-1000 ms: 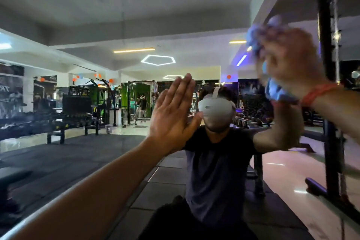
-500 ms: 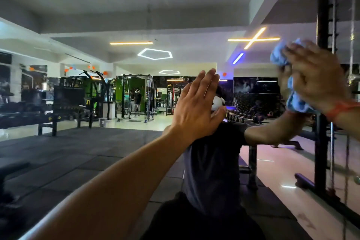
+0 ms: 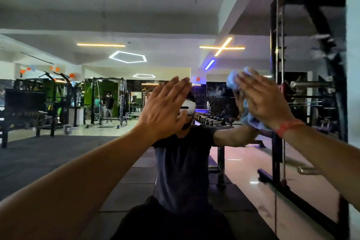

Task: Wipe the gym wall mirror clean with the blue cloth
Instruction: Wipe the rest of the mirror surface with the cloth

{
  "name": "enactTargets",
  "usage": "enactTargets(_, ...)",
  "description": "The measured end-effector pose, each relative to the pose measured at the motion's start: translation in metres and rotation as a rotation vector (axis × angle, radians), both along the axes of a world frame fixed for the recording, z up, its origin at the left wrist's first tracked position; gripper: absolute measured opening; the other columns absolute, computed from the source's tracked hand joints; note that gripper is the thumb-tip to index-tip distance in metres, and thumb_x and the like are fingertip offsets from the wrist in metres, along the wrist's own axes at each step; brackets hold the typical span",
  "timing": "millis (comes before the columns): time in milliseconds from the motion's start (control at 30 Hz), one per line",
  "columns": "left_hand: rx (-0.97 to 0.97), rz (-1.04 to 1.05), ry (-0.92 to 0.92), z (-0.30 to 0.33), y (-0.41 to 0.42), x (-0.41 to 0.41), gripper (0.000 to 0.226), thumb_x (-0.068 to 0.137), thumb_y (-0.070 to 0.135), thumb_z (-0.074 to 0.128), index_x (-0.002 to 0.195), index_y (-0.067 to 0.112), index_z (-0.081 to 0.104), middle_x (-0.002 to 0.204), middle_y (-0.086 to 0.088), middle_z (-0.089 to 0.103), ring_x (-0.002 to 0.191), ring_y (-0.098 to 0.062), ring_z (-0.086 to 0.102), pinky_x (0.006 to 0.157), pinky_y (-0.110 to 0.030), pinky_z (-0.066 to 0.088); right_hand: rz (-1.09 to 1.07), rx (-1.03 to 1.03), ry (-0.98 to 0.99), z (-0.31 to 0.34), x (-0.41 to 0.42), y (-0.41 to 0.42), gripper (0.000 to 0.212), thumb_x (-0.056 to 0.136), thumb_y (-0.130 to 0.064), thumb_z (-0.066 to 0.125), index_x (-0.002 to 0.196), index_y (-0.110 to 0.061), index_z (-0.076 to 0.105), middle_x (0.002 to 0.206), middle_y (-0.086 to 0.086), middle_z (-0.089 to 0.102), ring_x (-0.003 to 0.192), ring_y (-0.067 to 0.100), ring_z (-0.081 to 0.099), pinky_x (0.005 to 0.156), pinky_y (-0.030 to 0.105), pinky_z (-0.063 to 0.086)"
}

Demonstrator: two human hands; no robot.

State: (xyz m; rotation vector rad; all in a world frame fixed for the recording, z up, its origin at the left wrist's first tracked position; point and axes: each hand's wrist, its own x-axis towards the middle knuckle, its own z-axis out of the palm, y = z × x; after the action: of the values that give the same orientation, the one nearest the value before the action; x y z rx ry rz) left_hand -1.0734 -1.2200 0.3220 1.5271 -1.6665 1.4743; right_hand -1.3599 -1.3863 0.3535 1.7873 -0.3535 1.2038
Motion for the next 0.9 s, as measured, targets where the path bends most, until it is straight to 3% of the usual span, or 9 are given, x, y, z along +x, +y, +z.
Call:
enactTargets(133,0.074,-0.075,-0.156,0.01,-0.016,-0.027,0.063,0.101,0.039,0.034,0.162,0.021,0.027,0.169,0.003,0.024,0.157,-0.02,0.017,0.122,-0.045,0.025,0.277,0.349,-0.721,0.02,0.057,0.023,0.063,0.09,-0.02,0.03,0.147,-0.005,0.052,0.151,0.017,0.052,0.145,0.039,0.043,0.116,0.055,0.039)
enactTargets(200,0.072,-0.1,-0.168,0.014,-0.02,-0.036,0.061,0.1,0.035,0.033,0.159,0.021,0.033,0.167,0.002,0.03,0.155,-0.022,0.023,0.12,-0.047,0.03,0.266,0.283,-0.586,-0.026,0.076,0.027,0.058,0.094,-0.011,0.038,0.151,-0.006,0.048,0.157,0.012,0.046,0.151,0.034,0.033,0.117,0.054,0.035)
enactTargets(333,0.045,-0.101,-0.248,0.021,-0.023,-0.038,0.061,0.099,0.035,0.034,0.157,0.018,0.038,0.165,0.0,0.035,0.154,-0.024,0.028,0.118,-0.048,0.032,-0.033,-0.053,0.17,-0.106,0.014,0.006,0.07,0.087,-0.013,0.06,0.154,-0.01,0.042,0.163,0.007,0.035,0.152,0.032,0.033,0.113,0.051,0.038)
enactTargets(400,0.064,-0.081,-0.319,0.023,-0.028,-0.04,0.062,0.099,0.036,0.036,0.159,0.018,0.035,0.166,0.0,0.032,0.155,-0.024,0.025,0.118,-0.048,0.029,-0.108,-0.061,0.228,-0.089,-0.025,-0.009,0.075,0.086,-0.021,0.059,0.156,-0.013,0.035,0.163,0.006,0.033,0.151,0.03,0.034,0.113,0.049,0.037)
enactTargets(600,0.073,-0.032,-0.456,0.048,-0.044,-0.061,0.065,0.099,0.038,0.04,0.159,0.016,0.033,0.167,-0.003,0.028,0.155,-0.026,0.026,0.115,-0.048,0.031,0.285,0.363,-0.79,-0.026,0.022,-0.003,0.057,0.096,-0.017,0.036,0.15,-0.007,0.048,0.147,0.015,0.056,0.142,0.038,0.046,0.112,0.056,0.041)
enactTargets(667,0.069,-0.021,-0.483,0.057,-0.043,-0.066,0.063,0.1,0.039,0.038,0.159,0.016,0.035,0.166,-0.003,0.031,0.154,-0.027,0.027,0.114,-0.048,0.031,0.22,0.328,-0.608,-0.065,0.04,0.009,0.057,0.096,-0.015,0.037,0.153,-0.009,0.044,0.151,0.013,0.053,0.146,0.035,0.042,0.112,0.051,0.038)
enactTargets(800,0.118,-0.006,-0.508,0.054,-0.041,-0.074,0.061,0.102,0.04,0.033,0.159,0.018,0.034,0.167,-0.001,0.031,0.156,-0.025,0.023,0.116,-0.047,0.029,0.021,-0.037,0.157,-0.125,-0.024,-0.001,0.047,0.104,-0.014,0.036,0.148,-0.006,0.051,0.159,0.008,0.042,0.15,0.031,0.037,0.112,0.046,0.036)
enactTargets(833,0.144,-0.006,-0.524,0.048,-0.042,-0.074,0.062,0.102,0.04,0.032,0.16,0.019,0.032,0.167,0.0,0.03,0.156,-0.024,0.022,0.118,-0.047,0.028,-0.026,-0.075,0.21,-0.124,-0.041,-0.007,0.048,0.104,-0.015,0.036,0.149,-0.007,0.051,0.159,0.008,0.043,0.149,0.031,0.039,0.111,0.046,0.037)
enactTargets(900,0.191,-0.01,-0.56,0.036,-0.042,-0.075,0.061,0.103,0.041,0.028,0.16,0.019,0.031,0.167,0.0,0.029,0.156,-0.024,0.023,0.119,-0.048,0.028,-0.01,0.046,-0.007,-0.12,-0.05,-0.018,0.054,0.098,-0.013,0.038,0.151,-0.009,0.046,0.159,0.009,0.043,0.149,0.032,0.038,0.109,0.049,0.04)
